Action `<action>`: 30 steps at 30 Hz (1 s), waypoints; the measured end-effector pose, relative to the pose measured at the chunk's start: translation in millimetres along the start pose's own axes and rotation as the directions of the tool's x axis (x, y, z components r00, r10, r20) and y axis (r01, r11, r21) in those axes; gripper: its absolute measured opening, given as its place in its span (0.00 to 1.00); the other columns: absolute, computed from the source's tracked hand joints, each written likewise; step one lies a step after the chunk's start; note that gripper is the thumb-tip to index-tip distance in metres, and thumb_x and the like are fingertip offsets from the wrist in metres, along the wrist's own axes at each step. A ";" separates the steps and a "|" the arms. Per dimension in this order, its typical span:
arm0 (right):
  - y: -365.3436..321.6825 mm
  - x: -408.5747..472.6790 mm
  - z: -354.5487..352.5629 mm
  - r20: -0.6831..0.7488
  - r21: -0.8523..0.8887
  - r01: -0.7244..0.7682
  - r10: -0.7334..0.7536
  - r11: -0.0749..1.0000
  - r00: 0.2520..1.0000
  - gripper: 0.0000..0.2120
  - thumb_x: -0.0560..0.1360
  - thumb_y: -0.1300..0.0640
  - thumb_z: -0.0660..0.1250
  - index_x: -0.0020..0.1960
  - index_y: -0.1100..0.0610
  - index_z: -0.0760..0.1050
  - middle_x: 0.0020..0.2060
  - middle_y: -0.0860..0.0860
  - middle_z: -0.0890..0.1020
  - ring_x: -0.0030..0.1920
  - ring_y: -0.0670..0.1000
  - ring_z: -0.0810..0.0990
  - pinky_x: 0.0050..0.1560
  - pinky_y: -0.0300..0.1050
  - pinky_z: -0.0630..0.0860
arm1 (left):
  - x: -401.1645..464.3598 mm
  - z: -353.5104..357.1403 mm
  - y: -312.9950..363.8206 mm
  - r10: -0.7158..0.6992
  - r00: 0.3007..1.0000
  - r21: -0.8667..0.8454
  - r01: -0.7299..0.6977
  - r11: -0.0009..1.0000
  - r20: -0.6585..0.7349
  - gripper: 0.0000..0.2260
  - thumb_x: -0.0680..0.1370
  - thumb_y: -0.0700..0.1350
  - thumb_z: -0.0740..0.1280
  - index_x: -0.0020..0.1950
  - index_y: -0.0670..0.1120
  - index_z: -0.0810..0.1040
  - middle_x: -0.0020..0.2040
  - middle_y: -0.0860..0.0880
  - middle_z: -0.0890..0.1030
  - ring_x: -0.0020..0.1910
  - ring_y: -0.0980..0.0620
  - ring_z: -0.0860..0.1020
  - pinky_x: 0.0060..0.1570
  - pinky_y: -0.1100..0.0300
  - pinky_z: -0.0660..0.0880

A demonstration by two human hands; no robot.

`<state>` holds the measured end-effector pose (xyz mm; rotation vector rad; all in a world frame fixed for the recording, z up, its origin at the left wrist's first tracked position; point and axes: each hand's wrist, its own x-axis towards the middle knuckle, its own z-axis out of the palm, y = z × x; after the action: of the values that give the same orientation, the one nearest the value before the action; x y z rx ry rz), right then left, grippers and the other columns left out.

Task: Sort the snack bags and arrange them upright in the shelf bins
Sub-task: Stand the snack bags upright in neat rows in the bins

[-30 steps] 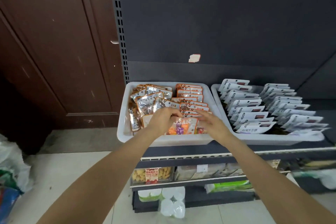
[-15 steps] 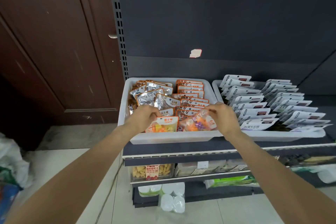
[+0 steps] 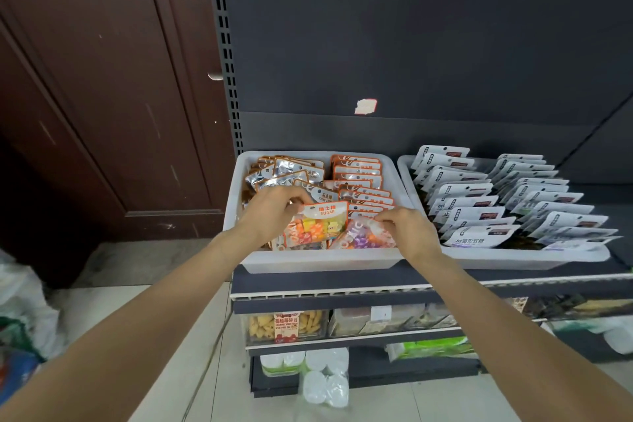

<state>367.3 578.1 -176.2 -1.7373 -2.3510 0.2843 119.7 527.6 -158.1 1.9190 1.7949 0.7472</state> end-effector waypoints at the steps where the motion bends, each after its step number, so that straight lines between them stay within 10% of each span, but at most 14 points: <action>1: -2.2 -1.1 -6.5 -0.039 -0.054 0.046 -0.048 0.998 0.998 0.11 0.79 0.57 0.63 0.57 0.50 0.81 0.53 0.52 0.82 0.52 0.56 0.80 0.50 0.45 0.73 | 1.5 0.9 2.0 0.010 1.000 -0.010 -0.010 1.000 0.006 0.09 0.79 0.38 0.63 0.54 0.46 0.81 0.52 0.50 0.82 0.50 0.52 0.78 0.53 0.55 0.76; 5: -2.1 -1.5 -17.6 0.038 -0.183 0.199 -0.196 0.963 0.980 0.11 0.79 0.56 0.63 0.56 0.48 0.81 0.53 0.50 0.82 0.53 0.54 0.80 0.51 0.43 0.72 | 15.8 16.5 16.8 0.061 0.996 -0.055 -0.058 0.997 0.064 0.10 0.79 0.35 0.63 0.55 0.43 0.81 0.54 0.46 0.81 0.52 0.51 0.78 0.53 0.61 0.73; 11: 13.9 -8.3 -1.2 -0.005 0.301 -0.103 0.110 0.948 0.994 0.21 0.71 0.66 0.71 0.62 0.57 0.73 0.51 0.54 0.77 0.47 0.51 0.79 0.51 0.41 0.75 | 35.1 62.6 44.2 0.024 0.992 -0.072 -0.015 0.997 0.123 0.11 0.79 0.35 0.62 0.58 0.43 0.79 0.62 0.44 0.78 0.61 0.47 0.76 0.62 0.56 0.73; 18: 19.4 0.0 -1.4 0.077 0.201 0.022 -0.038 0.979 0.996 0.21 0.73 0.65 0.68 0.65 0.55 0.74 0.55 0.56 0.78 0.53 0.55 0.78 0.51 0.35 0.68 | 44.4 79.2 47.7 0.022 0.980 -0.038 -0.015 0.999 0.197 0.10 0.78 0.35 0.64 0.57 0.43 0.80 0.62 0.45 0.78 0.60 0.47 0.77 0.60 0.59 0.73; 23: 26.8 23.7 -26.1 0.160 0.443 -0.064 -0.009 0.894 0.987 0.18 0.77 0.59 0.64 0.67 0.53 0.72 0.62 0.51 0.77 0.62 0.49 0.75 0.52 0.33 0.69 | 48.7 55.7 35.5 0.001 0.977 -0.241 0.051 0.969 0.211 0.11 0.80 0.44 0.62 0.62 0.48 0.76 0.62 0.49 0.78 0.59 0.53 0.77 0.54 0.64 0.73; 30: 17.1 92.8 -9.6 0.180 0.243 0.083 -0.129 0.966 0.975 0.19 0.81 0.55 0.57 0.72 0.53 0.65 0.70 0.53 0.69 0.68 0.53 0.69 0.65 0.42 0.64 | 77.7 53.3 6.2 -0.046 0.984 0.435 -0.033 0.900 0.170 0.21 0.83 0.47 0.56 0.76 0.50 0.60 0.77 0.49 0.59 0.76 0.46 0.55 0.74 0.48 0.56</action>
<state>359.0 672.2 -167.1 -1.5286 -2.4157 0.7129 160.3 607.7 -187.2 2.1700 1.9747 0.1611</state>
